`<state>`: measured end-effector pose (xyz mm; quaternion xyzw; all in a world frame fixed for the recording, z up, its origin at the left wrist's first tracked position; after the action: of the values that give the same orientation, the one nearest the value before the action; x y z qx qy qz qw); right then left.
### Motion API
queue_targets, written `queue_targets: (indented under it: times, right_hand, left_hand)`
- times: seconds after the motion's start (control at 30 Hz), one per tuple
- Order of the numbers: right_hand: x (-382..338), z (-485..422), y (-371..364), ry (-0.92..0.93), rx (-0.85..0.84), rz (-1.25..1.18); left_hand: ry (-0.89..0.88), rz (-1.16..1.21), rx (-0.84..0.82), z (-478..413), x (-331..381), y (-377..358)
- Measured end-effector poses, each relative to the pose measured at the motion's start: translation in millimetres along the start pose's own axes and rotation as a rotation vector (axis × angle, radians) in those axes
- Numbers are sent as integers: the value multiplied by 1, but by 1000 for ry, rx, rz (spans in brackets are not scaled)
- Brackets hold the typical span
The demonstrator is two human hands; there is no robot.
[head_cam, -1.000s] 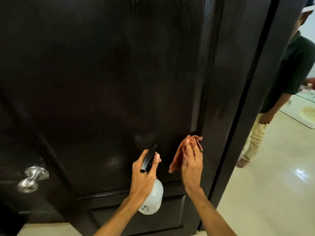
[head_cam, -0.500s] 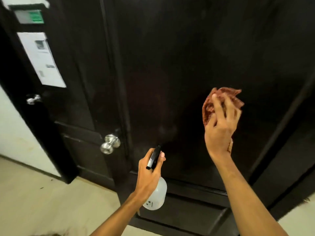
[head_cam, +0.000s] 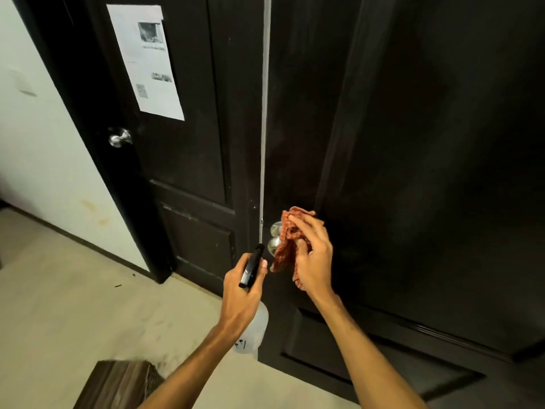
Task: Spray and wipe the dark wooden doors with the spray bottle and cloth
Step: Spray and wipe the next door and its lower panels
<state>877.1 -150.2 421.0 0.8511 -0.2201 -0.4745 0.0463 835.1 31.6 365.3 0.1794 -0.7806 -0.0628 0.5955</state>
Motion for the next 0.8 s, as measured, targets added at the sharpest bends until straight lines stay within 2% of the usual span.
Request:
queue_targets:
  times: [0.07, 0.13, 0.27, 0.33, 0.47, 0.53, 0.6, 0.7, 0.8]
  right_hand:
    - [0, 5, -29, 66, -100, 146]
    - [8, 14, -36, 64, -102, 201]
    - [50, 38, -20, -198, 5, 63]
    - [56, 48, -12, -265, 58, -8]
    - [19, 17, 15, -80, 251, -12]
    - [13, 6, 4, -27, 196, 25]
    - [32, 18, -11, -91, 100, 31]
    - [53, 39, -1, -226, 144, -37]
    - [18, 8, -1, -95, 147, 17]
  left_hand:
    - [34, 9, -21, -6, -14, 4]
    - [46, 17, -25, -10, -24, 6]
    - [62, 16, -58, -15, -32, 2]
    - [54, 36, -79, -16, -35, -3]
    - [44, 29, -136, -22, -37, -17]
    - [35, 29, -143, -21, -34, -22]
    - [41, 49, -133, -18, -33, -23]
    - [41, 61, -105, -17, -34, -19]
    - [34, 52, -53, -16, -34, -10]
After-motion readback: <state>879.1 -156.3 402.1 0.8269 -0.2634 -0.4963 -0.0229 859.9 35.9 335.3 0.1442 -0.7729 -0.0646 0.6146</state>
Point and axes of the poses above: each hand's wrist, its own z-axis away from the middle knuckle, its own y-axis out of the back of the hand, x = y × z, the point moved 10 cm from there along -z, towards the middle knuckle, and after that the axes turned 9 degrees about -z, right-handed, at the moved point
